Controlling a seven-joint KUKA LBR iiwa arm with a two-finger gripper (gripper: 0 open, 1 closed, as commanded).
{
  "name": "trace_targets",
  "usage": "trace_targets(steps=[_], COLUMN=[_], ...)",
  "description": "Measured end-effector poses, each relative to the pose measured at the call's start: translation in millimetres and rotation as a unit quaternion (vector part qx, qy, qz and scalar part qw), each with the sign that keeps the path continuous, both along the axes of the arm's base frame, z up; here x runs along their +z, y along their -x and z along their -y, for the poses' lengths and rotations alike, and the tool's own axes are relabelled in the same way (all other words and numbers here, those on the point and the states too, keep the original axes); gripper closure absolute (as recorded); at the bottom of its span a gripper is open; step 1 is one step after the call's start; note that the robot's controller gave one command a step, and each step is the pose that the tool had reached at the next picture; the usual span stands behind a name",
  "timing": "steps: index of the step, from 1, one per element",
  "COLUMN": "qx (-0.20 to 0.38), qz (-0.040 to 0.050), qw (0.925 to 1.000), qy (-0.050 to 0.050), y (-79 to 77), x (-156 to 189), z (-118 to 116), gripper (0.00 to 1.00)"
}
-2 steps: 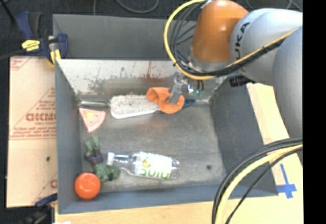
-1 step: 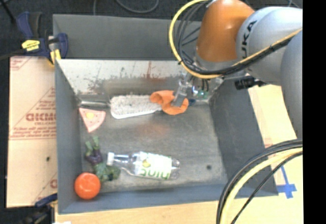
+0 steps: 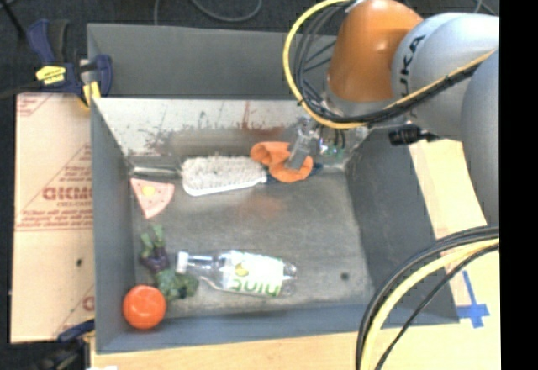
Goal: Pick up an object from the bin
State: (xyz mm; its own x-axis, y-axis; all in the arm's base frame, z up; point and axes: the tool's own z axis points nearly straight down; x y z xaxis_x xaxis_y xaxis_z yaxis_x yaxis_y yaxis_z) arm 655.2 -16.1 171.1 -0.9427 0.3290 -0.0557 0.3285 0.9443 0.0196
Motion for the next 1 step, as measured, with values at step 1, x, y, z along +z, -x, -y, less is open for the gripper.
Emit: trace_targets(steps=[1], qx=[-0.014], qz=[-0.0188], qw=[0.9997], qy=[-0.001], y=[7.3], x=[1.8], z=[2.5], gripper=[1.0])
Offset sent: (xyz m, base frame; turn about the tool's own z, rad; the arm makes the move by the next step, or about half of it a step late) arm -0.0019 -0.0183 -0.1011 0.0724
